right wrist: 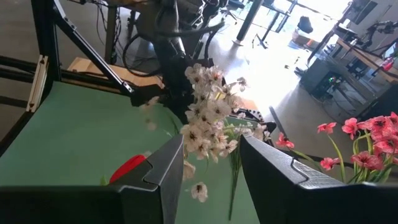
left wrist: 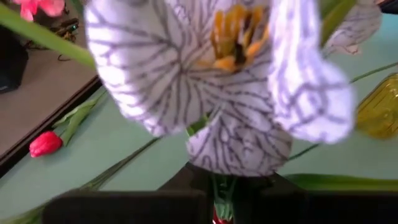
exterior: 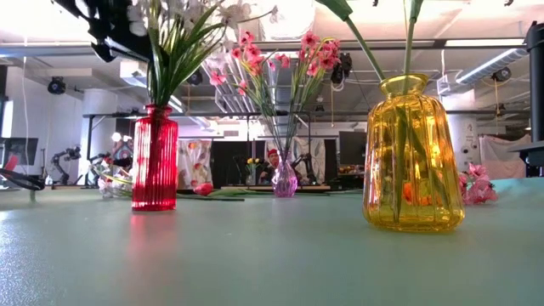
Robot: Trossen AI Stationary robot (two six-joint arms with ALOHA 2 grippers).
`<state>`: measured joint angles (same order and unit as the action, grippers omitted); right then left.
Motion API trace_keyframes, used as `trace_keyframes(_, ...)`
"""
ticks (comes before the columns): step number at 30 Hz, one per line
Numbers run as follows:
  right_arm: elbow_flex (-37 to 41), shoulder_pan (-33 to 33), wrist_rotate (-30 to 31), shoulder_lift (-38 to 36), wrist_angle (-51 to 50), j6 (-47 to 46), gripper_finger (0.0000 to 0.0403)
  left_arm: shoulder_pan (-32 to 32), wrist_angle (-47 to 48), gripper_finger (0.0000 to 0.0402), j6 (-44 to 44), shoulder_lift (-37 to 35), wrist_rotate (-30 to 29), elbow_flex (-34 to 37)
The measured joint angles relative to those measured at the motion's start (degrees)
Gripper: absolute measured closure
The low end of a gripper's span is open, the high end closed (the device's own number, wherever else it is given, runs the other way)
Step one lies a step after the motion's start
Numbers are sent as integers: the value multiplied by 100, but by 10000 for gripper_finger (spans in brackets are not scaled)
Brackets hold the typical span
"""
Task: Sort flowers into vase by color
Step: Put the bottom white flower into the red flower vase
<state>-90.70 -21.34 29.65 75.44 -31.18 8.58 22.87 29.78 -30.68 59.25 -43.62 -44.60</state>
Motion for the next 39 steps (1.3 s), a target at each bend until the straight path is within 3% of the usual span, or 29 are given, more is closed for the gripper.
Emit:
trace_keyframes(22,0,0,35,140,3,28,252,4,-109,395,-293,300,-192,158)
trace_keyframes(33,-62,30,51,116,14,-171,252,4,-99,313,-351,167,94,25)
trace_keyframes(39,-76,210,76,111,-1,-530,252,5,431,262,-432,159,101,-303)
